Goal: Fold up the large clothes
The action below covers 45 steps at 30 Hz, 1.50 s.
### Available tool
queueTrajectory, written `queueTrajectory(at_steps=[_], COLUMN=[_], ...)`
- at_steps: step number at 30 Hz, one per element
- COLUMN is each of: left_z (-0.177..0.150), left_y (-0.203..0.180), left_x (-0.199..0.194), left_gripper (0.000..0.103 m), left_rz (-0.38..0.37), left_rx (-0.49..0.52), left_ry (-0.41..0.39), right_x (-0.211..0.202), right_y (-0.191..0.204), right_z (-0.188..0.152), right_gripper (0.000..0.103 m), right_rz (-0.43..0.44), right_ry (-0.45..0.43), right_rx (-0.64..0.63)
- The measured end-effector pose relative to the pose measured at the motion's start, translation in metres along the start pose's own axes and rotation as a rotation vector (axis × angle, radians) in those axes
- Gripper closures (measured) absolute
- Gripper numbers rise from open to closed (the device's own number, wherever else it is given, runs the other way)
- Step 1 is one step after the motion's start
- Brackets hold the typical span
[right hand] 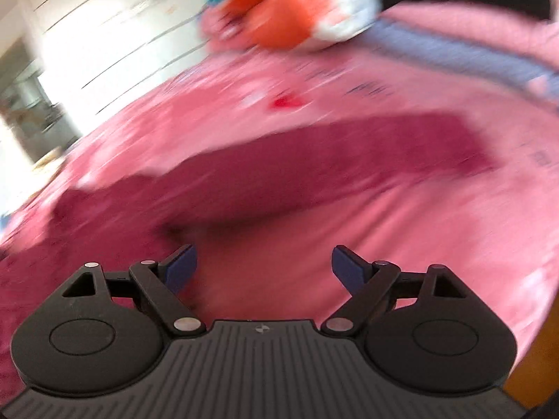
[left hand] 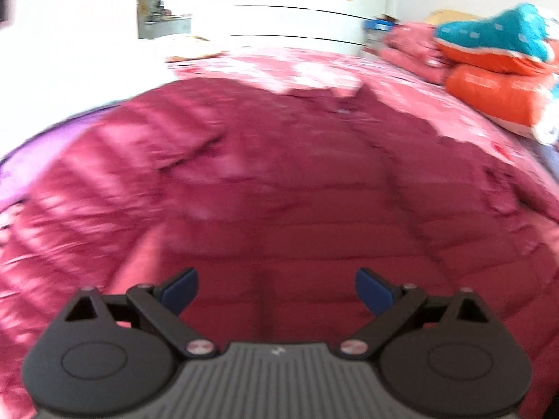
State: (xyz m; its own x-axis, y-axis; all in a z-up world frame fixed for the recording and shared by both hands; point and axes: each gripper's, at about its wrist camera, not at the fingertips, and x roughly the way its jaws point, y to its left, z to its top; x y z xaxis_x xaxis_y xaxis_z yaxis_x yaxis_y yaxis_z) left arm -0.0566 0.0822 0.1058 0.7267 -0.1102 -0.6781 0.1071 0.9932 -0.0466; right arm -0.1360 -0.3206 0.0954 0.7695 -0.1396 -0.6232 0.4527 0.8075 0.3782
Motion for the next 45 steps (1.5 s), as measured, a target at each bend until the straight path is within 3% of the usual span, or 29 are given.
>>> queueTrajectory(at_steps=[5, 8, 10, 14, 17, 24, 37, 42, 45], left_z=[-0.015, -0.029, -0.036, -0.043, -0.049, -0.061, -0.067, -0.06, -0.053], left_y=[0.048, 0.066, 0.07, 0.066, 0.061, 0.038, 0.038, 0.051, 0.061], left_x=[0.0, 0.007, 0.011, 0.014, 0.011, 0.009, -0.002, -0.017, -0.031], left_gripper=[0.007, 0.008, 0.008, 0.008, 0.009, 0.01, 0.016, 0.022, 0.023], left_rz=[0.063, 0.031, 0.007, -0.022, -0.057, -0.04, -0.065, -0.084, -0.051], left_rx=[-0.113, -0.181, -0.206, -0.174, -0.149, -0.013, -0.023, -0.104, -0.131], left_ry=[0.044, 0.088, 0.095, 0.074, 0.074, 0.078, 0.077, 0.056, -0.006], right_x=[0.019, 0.033, 0.04, 0.041, 0.042, 0.028, 0.004, -0.017, -0.023], right_y=[0.071, 0.1, 0.114, 0.132, 0.133, 0.143, 0.152, 0.156, 0.157], right_z=[-0.034, -0.061, -0.081, -0.107, -0.118, -0.138, -0.152, -0.144, -0.14], right_gripper=[0.0, 0.0, 0.0, 0.0, 0.0, 0.0, 0.0, 0.0, 0.0], right_rz=[0.073, 0.101, 0.076, 0.005, -0.015, -0.081, -0.136, -0.073, -0.04], right_ry=[0.184, 0.271, 0.315, 0.292, 0.319, 0.317, 0.296, 0.212, 0.174], right_rx=[-0.137, -0.239, -0.304, -0.443, -0.423, -0.463, -0.419, -0.373, -0.353])
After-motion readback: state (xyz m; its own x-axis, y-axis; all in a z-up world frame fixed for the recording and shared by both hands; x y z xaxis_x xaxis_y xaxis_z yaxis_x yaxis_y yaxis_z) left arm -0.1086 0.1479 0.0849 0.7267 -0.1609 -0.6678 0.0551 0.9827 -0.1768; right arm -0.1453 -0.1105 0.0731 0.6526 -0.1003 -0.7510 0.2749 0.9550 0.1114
